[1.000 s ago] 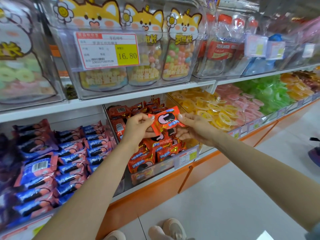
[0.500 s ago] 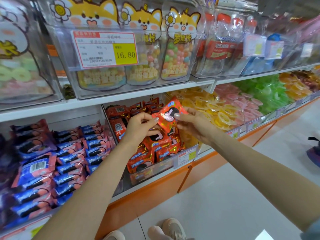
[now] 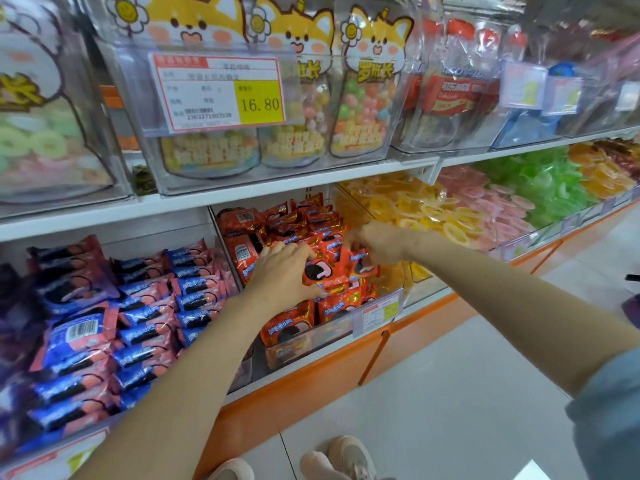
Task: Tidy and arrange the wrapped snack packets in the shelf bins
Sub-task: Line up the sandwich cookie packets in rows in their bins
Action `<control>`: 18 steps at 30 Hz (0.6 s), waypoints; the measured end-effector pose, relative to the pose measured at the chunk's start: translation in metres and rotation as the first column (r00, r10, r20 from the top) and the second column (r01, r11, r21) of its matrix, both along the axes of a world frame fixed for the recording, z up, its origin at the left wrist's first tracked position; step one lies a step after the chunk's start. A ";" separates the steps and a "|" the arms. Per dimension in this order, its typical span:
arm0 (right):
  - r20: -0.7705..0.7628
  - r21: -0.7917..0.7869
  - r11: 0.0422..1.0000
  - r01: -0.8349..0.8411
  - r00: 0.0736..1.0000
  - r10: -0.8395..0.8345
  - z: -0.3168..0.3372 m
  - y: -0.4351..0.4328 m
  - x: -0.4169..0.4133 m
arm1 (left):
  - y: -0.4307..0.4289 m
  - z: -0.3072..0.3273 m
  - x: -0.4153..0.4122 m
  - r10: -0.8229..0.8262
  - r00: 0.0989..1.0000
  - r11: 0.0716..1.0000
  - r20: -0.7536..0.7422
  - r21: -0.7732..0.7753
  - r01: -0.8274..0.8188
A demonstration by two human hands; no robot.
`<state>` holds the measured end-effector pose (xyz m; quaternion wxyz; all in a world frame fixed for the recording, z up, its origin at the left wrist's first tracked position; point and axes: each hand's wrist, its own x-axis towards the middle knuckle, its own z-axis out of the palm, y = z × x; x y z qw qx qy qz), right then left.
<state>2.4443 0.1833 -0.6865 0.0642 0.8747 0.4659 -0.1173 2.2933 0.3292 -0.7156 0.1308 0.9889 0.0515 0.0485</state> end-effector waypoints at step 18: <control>0.229 0.073 0.996 0.051 0.971 -0.066 -0.042 -0.001 -0.013 | 0.004 -0.004 0.001 -0.012 0.997 0.991 0.074 -0.134 0.022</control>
